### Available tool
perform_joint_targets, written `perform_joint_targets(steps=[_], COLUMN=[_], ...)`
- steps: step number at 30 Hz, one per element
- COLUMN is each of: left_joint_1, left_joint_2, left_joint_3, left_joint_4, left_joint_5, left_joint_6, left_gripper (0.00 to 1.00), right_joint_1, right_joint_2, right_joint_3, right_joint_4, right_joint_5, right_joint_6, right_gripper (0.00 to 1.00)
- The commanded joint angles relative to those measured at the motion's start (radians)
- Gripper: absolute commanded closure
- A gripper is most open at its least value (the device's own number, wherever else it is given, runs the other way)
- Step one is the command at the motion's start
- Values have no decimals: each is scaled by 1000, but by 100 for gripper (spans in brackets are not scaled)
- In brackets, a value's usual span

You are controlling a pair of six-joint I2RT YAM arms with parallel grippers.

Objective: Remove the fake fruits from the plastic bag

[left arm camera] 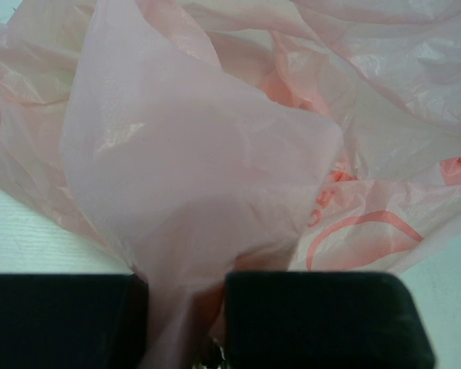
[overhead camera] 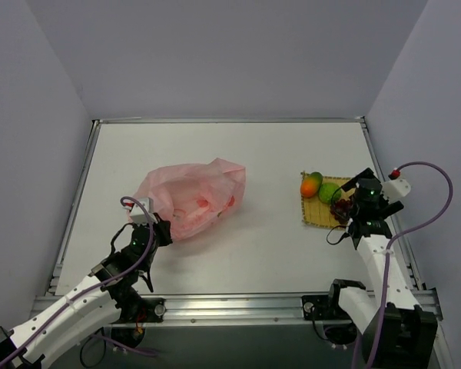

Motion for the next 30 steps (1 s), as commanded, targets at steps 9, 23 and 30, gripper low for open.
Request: perform_joint_targets(steps=[9,23,30], left_joint_1=[5,-1,-9], left_joint_2=[-14,-54,-50], left_joint_3=[16,77,86], left_joint_4=[8,-184,-335], left_joint_5=[-34,-100,-146], left_joint_6=[-17,-69,-223], left_gripper=[98,98,98], right_joint_1=[121,1242,1231], right_joint_2=[-192,438,862], right_joint_3=[67,507,683], right_joint_4=[16,267,355], right_joint_5=[-463,-155,-187], right_joint_6=[33,-196,-220], right_gripper=[80,94,94])
